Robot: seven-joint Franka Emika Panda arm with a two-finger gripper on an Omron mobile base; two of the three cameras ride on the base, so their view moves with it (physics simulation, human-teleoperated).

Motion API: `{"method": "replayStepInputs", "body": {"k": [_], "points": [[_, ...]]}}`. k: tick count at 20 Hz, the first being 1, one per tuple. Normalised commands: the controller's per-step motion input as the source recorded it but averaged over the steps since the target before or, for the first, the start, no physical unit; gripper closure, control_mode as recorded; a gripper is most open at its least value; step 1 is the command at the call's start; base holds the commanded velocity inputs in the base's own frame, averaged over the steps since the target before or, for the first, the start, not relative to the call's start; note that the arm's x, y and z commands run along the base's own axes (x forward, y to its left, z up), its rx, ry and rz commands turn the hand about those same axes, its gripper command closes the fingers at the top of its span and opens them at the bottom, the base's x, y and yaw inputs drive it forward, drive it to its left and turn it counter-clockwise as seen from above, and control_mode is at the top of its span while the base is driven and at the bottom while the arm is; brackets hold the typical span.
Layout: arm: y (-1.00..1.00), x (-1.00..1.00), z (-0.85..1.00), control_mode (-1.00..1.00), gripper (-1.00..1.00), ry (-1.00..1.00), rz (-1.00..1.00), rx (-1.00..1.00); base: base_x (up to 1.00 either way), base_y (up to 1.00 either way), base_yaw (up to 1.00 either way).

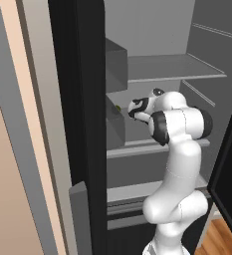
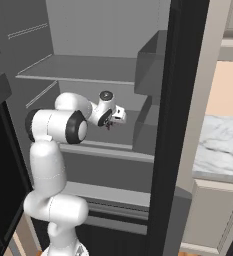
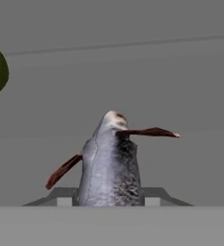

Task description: Take the fish out of the fridge, briefly rinse it in the sink, and place it on the tray next to the sink.

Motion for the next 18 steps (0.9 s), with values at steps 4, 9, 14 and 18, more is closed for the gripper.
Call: {"method": "replayStepInputs", "body": {"k": [4,9,14,18], "points": [[0.0,0.0,0.0,-1.0,1.0,0.0,0.0,0.0,0.0,0.0,0.0],[0.06,-0.24,0.0,-1.0,1.0,-0.01,0.0,0.0,0.0,0.0,0.0],[0.19,-0.56,0.0,-1.0,1.0,-0.01,0.0,0.0,0.0,0.0,0.0],[0.22,-0.74,0.07,-1.0,1.0,-0.13,0.0,-0.03,0.0,0.0,0.0]]}}
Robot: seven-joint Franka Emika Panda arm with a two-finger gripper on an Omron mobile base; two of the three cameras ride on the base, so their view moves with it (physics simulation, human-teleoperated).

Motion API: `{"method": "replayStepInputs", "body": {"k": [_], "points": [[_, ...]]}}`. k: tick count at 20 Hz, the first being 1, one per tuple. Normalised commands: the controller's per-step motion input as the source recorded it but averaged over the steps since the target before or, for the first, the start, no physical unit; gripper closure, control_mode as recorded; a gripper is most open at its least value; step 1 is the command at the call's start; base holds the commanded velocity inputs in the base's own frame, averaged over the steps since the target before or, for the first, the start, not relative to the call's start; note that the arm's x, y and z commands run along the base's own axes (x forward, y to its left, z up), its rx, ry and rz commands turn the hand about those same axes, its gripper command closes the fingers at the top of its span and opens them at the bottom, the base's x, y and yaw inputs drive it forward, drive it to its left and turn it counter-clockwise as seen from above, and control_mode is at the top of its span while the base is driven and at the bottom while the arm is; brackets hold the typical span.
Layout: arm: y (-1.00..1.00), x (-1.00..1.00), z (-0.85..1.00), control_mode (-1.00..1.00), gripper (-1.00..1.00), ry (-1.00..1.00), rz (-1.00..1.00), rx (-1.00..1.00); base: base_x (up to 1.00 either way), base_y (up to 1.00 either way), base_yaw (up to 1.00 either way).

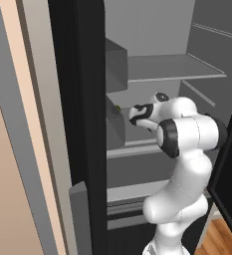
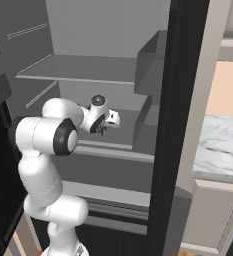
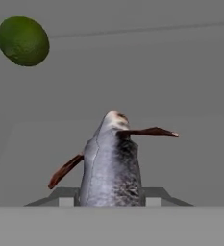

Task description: Take the fish out of the fridge, briefly rinse it in the sink, and place it on the tray next to the sink.

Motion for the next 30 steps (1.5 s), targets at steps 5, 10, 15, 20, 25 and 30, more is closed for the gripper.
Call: {"method": "replayStepInputs", "body": {"k": [5,10,15,20,25,30], "points": [[0.24,-0.91,0.75,-1.0,1.0,-0.16,-0.04,0.0,0.0,0.0,0.0],[0.22,-0.92,1.0,-1.0,1.0,-0.05,-0.13,0.0,0.0,0.0,0.0],[0.05,-0.85,1.0,-1.0,1.0,0.0,-0.17,0.01,0.0,0.0,0.0],[0.01,-0.93,1.0,-1.0,1.0,0.1,-0.04,0.15,0.0,0.0,0.0],[0.0,-1.0,0.88,-1.0,1.0,0.12,0.0,0.24,0.0,0.0,0.0],[0.05,-0.82,0.56,-1.0,1.0,0.09,0.0,0.09,0.0,0.0,0.0]]}}
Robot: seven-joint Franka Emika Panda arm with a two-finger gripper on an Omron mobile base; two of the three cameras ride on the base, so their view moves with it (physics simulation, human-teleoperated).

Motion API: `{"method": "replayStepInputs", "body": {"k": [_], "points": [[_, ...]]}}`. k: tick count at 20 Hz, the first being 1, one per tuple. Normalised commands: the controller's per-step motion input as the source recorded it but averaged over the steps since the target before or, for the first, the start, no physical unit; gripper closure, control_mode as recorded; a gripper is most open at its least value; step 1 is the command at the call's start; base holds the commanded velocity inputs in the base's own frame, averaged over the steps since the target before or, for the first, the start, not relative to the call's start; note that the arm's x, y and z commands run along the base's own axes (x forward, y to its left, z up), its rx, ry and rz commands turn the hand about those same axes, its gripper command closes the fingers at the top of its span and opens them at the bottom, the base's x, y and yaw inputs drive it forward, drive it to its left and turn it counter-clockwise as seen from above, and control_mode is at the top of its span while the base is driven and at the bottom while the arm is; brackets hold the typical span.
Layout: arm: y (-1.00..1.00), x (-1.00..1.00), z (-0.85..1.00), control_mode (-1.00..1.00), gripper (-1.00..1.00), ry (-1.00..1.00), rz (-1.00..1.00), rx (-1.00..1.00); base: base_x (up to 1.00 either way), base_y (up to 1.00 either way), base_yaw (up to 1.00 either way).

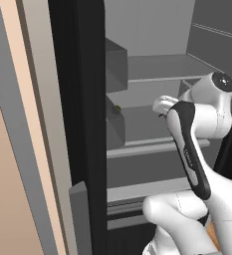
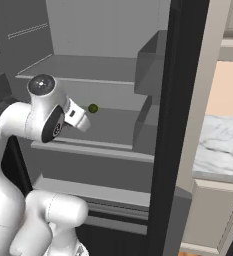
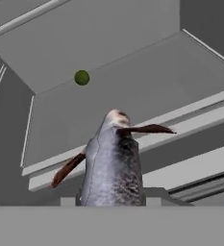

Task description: Take the fish out of the fridge, briefly rinse it in the sink, and place it on the tray next to the sink.

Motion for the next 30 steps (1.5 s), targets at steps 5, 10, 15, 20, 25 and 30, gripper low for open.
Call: {"method": "replayStepInputs", "body": {"k": [5,10,15,20,25,30], "points": [[0.12,-0.42,0.48,-1.0,1.0,0.1,-0.03,0.0,0.0,0.0,0.0],[0.07,-0.11,0.0,1.0,1.0,0.03,-0.05,0.0,-0.57,0.25,-0.35],[0.0,0.0,0.0,1.0,1.0,0.0,0.0,0.0,-0.91,0.39,-0.71],[0.0,0.0,0.0,1.0,1.0,0.0,0.0,0.0,-0.84,0.2,-0.82],[0.0,0.0,0.0,1.0,1.0,0.0,0.0,0.0,-0.59,0.09,-0.9],[0.0,0.0,0.0,1.0,1.0,0.0,0.0,0.0,-0.25,-0.26,-0.87]]}}
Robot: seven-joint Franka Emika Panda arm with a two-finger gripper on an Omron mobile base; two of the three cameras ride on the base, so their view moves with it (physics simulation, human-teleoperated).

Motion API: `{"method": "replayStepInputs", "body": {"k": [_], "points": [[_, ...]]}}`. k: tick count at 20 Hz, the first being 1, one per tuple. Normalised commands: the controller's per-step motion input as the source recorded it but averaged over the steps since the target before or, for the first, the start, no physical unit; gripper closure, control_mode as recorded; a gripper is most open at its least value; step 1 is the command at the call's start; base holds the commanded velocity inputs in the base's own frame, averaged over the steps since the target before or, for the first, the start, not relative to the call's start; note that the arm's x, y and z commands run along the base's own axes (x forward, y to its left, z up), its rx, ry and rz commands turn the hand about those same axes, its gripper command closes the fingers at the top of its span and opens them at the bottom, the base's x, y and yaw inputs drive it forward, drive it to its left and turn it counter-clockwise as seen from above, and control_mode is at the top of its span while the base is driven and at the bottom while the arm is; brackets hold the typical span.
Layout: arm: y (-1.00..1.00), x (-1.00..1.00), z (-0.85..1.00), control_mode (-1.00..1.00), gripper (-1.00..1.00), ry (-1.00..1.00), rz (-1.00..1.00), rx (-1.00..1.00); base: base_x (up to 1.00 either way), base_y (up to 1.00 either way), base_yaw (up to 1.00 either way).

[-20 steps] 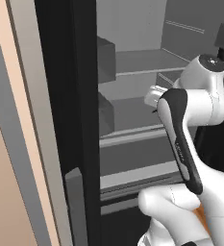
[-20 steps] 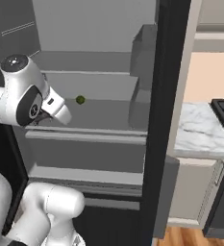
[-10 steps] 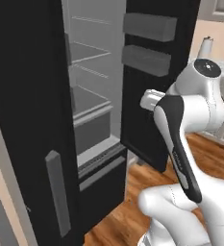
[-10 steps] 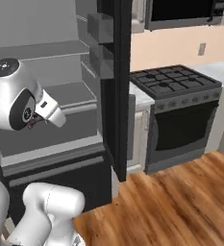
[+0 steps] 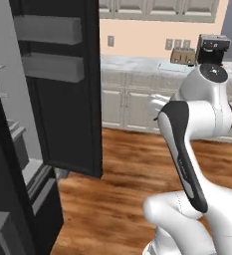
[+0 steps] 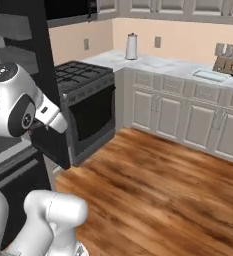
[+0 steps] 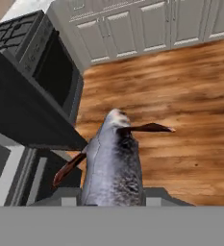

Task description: Take the fish out of the fridge, briefly rinse it in the sink, and place it on the tray next to the sink.

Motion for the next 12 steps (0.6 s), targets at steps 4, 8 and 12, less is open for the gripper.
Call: {"method": "replayStepInputs", "body": {"k": [4,8,12], "points": [[0.0,0.0,0.0,1.0,1.0,0.0,0.0,0.0,0.18,-0.99,-0.73],[0.0,0.0,0.0,1.0,1.0,0.0,0.0,0.0,1.0,-0.72,-0.23],[0.0,0.0,0.0,1.0,1.0,0.0,0.0,0.0,1.0,-0.9,-0.1]]}}
